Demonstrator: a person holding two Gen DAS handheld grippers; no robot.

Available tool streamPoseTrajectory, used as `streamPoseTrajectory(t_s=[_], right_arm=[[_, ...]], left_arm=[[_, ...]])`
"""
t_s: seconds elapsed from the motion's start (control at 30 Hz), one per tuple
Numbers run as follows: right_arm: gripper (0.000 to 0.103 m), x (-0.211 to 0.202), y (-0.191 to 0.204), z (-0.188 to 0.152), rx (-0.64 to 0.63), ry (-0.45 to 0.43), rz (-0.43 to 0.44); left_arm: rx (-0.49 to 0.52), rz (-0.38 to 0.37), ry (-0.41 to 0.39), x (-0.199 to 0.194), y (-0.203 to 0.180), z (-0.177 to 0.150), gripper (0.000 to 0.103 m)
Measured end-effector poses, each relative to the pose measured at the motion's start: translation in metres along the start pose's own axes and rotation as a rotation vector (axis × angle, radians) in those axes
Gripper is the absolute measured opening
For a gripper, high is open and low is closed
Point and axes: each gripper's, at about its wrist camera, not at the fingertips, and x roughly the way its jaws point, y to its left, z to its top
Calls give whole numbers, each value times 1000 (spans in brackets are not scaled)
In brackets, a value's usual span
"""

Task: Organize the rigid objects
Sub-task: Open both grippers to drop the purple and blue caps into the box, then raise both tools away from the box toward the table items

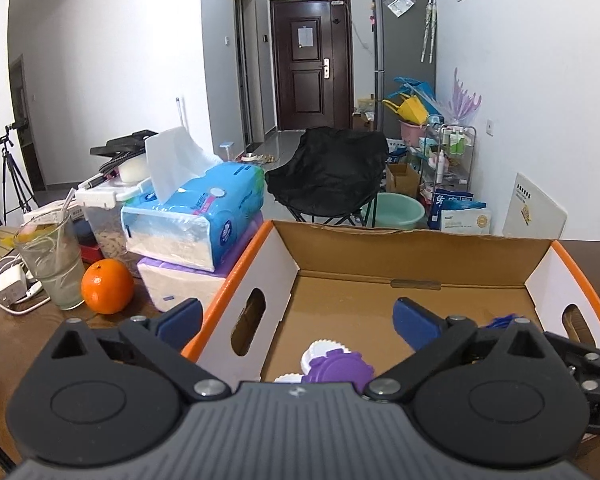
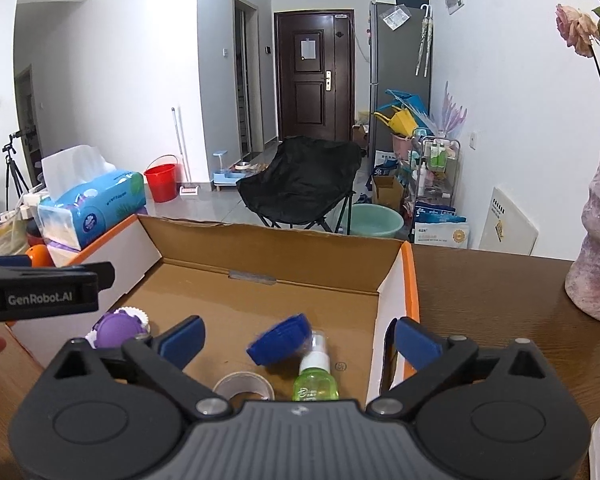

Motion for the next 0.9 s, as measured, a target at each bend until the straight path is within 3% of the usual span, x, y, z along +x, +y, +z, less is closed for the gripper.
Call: streamPoseTrajectory(t_s=[0.9], right_arm=[[103, -37, -1, -8, -9, -47, -66]], left_arm=[[14, -26, -29, -38, 1, -6, 103]])
